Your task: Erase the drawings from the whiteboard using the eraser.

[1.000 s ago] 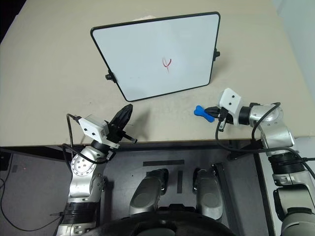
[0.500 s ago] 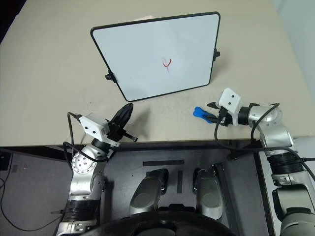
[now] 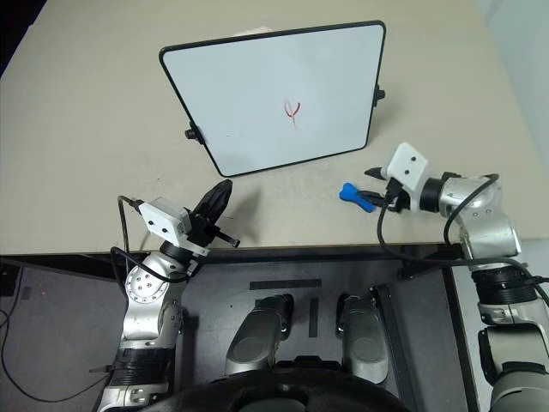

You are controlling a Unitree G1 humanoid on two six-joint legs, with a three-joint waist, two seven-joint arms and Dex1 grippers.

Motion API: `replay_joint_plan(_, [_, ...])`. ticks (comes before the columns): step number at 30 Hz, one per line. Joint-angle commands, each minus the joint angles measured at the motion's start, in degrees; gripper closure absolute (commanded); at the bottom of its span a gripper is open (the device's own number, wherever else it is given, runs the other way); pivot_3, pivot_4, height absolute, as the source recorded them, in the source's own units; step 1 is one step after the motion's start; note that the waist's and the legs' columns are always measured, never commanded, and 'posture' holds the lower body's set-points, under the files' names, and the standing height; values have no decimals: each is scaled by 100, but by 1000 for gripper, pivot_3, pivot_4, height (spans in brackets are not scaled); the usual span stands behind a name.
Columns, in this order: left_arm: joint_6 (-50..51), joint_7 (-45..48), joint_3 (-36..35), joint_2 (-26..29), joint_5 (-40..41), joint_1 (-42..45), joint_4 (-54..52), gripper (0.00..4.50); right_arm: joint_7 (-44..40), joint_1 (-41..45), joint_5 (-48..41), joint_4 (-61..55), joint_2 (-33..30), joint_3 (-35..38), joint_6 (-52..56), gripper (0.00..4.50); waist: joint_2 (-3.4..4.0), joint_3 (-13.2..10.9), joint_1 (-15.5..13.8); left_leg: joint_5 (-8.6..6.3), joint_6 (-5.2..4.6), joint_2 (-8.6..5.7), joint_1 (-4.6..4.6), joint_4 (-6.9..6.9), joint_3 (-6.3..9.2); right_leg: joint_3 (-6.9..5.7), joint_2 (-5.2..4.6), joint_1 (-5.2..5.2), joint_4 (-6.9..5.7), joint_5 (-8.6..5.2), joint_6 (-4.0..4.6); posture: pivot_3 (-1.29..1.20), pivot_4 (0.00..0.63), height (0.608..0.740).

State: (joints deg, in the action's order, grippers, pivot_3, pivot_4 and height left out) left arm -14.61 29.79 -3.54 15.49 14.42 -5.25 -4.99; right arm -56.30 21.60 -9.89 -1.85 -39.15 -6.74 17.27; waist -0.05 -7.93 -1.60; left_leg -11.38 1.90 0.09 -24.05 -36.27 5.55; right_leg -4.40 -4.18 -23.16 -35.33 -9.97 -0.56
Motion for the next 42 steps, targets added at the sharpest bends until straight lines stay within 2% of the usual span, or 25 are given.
replay_joint_plan(1, [-112,18,-13,0,19,43,-81,4500,-105,-35,-185,-438,-115,136,171,2197,0,0,-1,0,-1,0,0,0,0,0,0,0,0,0,0,0,150,740])
replay_joint_plan(8, [-125,9,4,-22,12,45,-80,4500,100,-315,185,-402,10,-228,90,2197,0,0,0,3,-11,-1,0,0,0,0,0,0,4,-2,-3,0,150,740])
replay_joint_plan(20, [-128,13,-9,-3,11,54,-82,4500,361,-254,457,156,305,-262,-239,2197,0,0,-1,5,-6,-1,2,-1,1,1,0,0,-1,-3,-4,0,150,740])
replay_joint_plan(23, [-126,18,-11,2,14,62,-78,4500,344,-269,426,143,316,-241,-220,2796,0,0,0,5,-7,-1,1,-1,1,1,0,0,-2,-3,-4,0,150,740])
replay_joint_plan(26, [-133,22,-8,3,10,74,-67,4500,310,-299,364,75,296,-203,-173,3755,0,0,0,4,-7,-1,0,-1,1,1,0,0,-1,-2,-4,0,150,740])
replay_joint_plan(28, [-136,27,-3,2,10,93,-49,4500,310,-314,359,25,279,-186,-202,4084,0,0,0,4,-7,-1,0,-1,1,1,0,0,-1,-3,-4,0,150,740])
replay_joint_plan(33, [-142,49,6,-1,11,140,-1,4500,424,-177,411,-116,268,-108,-354,4106,0,0,0,5,-5,-1,1,-1,1,2,0,0,-2,-2,-3,0,150,740])
replay_joint_plan(36, [-140,65,4,6,15,155,18,4500,646,236,493,-161,419,-89,-544,4106,1,0,8,5,-5,-1,1,-1,0,2,0,0,-2,-2,-3,0,150,740])
replay_joint_plan(40, [-134,90,28,2,12,202,59,4500,1268,1087,1052,359,888,-353,-1277,4106,1,-1,78,7,-4,5,6,0,-3,3,1,-2,-11,3,5,0,150,740])
replay_joint_plan(42, [-139,94,40,-11,-4,234,87,4500,1646,1468,1544,797,1114,-602,-1842,4106,2,-1,70,9,-2,8,13,0,0,2,1,-4,-20,29,48,0,150,740])
